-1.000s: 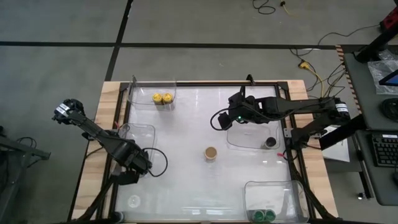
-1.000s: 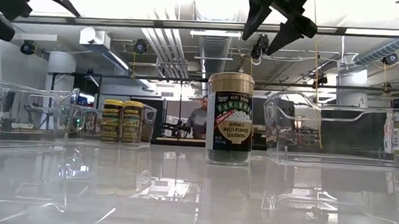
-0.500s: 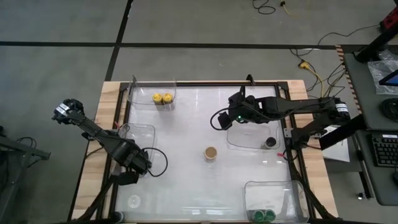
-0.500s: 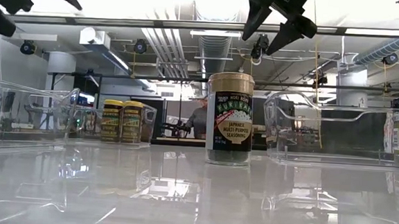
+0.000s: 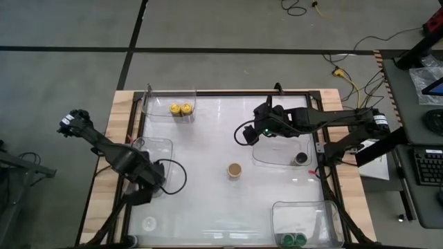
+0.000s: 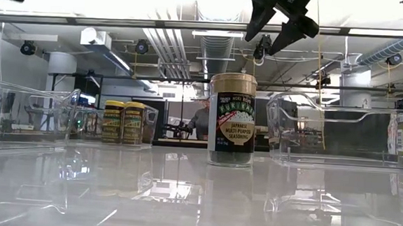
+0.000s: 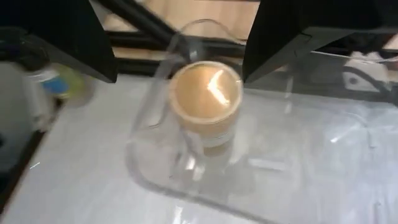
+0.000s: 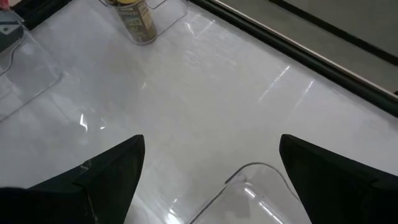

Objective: Sort spices by type
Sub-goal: Put the black seasoning bottle into the middle right transparent bin

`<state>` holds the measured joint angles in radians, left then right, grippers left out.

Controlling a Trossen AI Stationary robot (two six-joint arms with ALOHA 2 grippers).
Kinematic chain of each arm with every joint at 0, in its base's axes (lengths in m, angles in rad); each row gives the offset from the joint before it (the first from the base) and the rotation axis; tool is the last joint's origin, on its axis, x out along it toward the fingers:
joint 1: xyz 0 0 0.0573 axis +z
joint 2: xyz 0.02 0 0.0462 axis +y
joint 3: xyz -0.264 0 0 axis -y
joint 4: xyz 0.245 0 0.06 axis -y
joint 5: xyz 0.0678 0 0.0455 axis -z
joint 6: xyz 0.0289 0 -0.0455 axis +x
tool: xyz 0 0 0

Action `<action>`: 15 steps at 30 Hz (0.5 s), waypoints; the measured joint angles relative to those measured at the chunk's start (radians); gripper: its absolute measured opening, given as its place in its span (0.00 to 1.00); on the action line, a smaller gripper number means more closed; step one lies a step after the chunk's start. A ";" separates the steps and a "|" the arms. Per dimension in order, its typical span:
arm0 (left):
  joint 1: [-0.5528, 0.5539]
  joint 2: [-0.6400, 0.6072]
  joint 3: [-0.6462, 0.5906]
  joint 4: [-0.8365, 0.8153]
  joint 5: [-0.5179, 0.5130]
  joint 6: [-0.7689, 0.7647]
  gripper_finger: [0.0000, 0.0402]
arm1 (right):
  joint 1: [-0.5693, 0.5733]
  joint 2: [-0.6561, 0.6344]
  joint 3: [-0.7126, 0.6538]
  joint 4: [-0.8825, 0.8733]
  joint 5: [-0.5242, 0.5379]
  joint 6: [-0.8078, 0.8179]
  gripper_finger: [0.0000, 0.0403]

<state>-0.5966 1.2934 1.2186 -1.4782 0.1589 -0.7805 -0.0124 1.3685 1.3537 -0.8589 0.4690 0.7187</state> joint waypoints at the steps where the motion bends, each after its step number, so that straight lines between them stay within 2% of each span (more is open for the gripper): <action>1: -0.003 0.000 0.018 0.002 0.002 -0.028 0.82 | 0.000 0.000 0.000 0.000 0.000 -0.002 0.90; 8: -0.036 0.000 0.086 0.010 0.067 -0.257 0.82 | 0.000 0.000 0.000 0.000 0.000 -0.038 0.90; 15: -0.166 0.052 0.090 0.105 0.097 -0.462 0.82 | 0.004 0.000 0.000 -0.002 -0.019 -0.115 0.90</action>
<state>-0.7623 1.3453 1.3083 -1.3732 0.2556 -1.2427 -0.0089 1.3685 1.3537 -0.8612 0.4498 0.6041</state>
